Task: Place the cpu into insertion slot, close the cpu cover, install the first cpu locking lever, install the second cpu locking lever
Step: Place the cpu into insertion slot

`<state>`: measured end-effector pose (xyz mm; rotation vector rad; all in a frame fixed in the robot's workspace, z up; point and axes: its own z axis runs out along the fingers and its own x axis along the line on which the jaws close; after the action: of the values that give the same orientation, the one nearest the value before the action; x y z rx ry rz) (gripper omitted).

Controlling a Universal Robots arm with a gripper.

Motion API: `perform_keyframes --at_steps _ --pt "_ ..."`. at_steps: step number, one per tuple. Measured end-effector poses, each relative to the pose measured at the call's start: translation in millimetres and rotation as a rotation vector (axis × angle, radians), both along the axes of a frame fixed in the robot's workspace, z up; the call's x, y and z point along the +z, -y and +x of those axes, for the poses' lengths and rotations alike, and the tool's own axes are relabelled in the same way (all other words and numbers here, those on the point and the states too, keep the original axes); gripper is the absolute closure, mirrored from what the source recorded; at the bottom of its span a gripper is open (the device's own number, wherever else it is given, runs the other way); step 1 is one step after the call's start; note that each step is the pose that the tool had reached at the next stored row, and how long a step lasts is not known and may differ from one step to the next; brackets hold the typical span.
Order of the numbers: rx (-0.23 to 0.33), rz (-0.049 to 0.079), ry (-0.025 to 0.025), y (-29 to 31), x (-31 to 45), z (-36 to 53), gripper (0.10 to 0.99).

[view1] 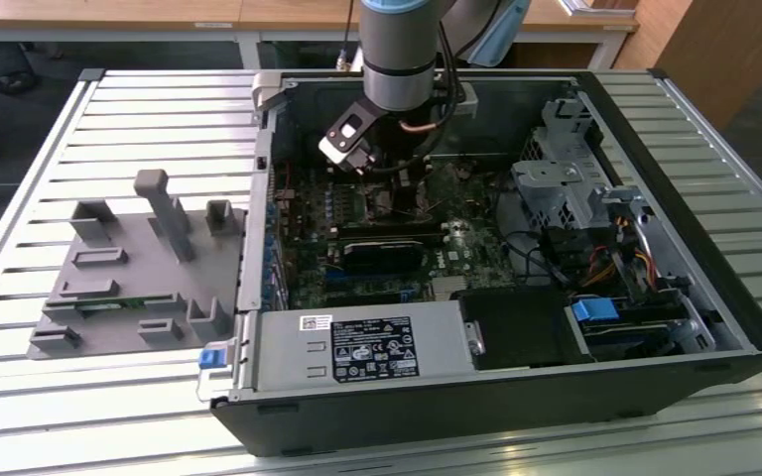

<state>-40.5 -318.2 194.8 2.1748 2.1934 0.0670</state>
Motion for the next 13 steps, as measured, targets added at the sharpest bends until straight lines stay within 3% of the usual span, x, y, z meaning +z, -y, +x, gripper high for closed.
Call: perform_keyframes --at_steps 6,13 --pt "-0.002 0.0 0.0 -3.9 -1.0 0.0 0.486" --pt "-0.007 0.0 0.0001 -4.1 -1.3 0.1 0.486"
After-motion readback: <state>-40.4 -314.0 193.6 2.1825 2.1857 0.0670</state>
